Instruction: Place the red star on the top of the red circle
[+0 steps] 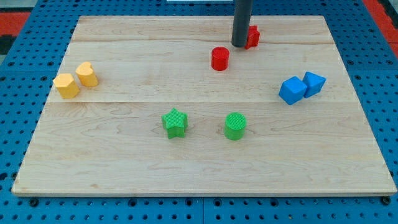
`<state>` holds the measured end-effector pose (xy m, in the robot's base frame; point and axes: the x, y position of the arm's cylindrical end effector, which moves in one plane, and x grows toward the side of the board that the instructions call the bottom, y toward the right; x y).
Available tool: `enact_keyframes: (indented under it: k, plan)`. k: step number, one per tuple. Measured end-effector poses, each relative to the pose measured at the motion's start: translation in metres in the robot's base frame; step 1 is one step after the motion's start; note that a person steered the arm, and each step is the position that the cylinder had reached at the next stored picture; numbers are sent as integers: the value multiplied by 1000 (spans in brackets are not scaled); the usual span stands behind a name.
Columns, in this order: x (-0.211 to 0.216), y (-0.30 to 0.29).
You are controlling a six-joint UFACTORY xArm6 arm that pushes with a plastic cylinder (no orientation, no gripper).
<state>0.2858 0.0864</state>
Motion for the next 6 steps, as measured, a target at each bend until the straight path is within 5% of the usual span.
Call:
enact_keyframes:
  k: [2, 3, 5, 6]
  plan:
    - [18, 51]
    - [-7, 78]
    - [-50, -31]
    - [-35, -11]
